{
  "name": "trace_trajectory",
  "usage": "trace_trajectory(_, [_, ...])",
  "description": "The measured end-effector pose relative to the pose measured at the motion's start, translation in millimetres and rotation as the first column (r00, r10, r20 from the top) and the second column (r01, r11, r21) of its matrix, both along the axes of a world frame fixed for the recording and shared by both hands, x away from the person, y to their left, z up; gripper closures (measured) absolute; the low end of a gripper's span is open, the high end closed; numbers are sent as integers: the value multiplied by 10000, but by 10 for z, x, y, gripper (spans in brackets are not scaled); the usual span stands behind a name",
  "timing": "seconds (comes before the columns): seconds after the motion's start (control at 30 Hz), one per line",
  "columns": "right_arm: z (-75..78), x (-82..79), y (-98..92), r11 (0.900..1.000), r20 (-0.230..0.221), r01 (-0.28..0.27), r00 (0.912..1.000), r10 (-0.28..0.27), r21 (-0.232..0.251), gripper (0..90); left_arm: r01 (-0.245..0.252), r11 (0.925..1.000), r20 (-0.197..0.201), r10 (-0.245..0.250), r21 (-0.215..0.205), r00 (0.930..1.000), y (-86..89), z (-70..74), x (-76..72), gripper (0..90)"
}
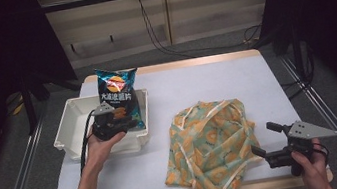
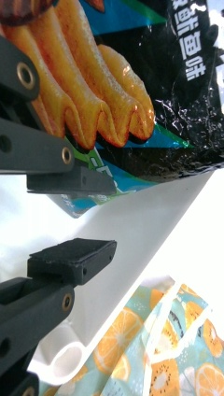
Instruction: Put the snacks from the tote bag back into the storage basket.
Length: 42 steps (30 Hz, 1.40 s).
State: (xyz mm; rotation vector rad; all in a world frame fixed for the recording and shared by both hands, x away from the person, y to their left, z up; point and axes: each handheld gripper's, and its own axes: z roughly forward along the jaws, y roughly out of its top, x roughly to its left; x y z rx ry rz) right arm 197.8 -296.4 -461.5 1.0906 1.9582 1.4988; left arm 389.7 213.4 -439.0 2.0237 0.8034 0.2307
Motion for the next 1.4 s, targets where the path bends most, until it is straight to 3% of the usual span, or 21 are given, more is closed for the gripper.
trace_trajectory(0.17, [0, -5, -4, 10000, 2, -15, 10000, 15, -5, 0, -40, 9997, 324, 48, -234, 9995, 23, 73, -97, 547])
trace_trajectory(0.27, [1, -9, -12, 10000, 44, 17, 10000, -17, -23, 0, -203, 9991, 564, 224, -371, 9982, 33, 109, -169, 434])
trace_trajectory(0.4, [4, -10, -19, 10000, 54, 30, 10000, -30, -33, 0, -348, 9988, 874, 377, -345, 9955, 30, 154, -283, 287])
trace_trajectory(0.57, [5, -11, -21, 10000, 57, 55, 10000, -55, -18, 0, -456, 9985, 1282, 490, -297, 9905, 45, 201, -430, 166])
trace_trajectory(0.8, [2, -6, -22, 10000, 42, 74, 10000, -74, 17, 0, -553, 9978, 1588, 603, -356, 9855, 86, 231, -622, 100])
trace_trajectory(0.87, [2, -6, -18, 9999, 35, 143, 9999, -143, 35, 0, -575, 9969, 1527, 652, -542, 9861, 98, 228, -686, 83])
trace_trajectory(1.2, [0, -22, -28, 9999, 73, 120, 9999, -120, -73, 0, -1008, 9914, 1730, 1140, -833, 9783, 166, 166, -948, 69])
trace_trajectory(1.4, [-8, -21, -27, 9999, 28, 125, 9999, -125, -56, 0, -937, 9914, 1749, 1086, -915, 9786, 199, 169, -1072, 59])
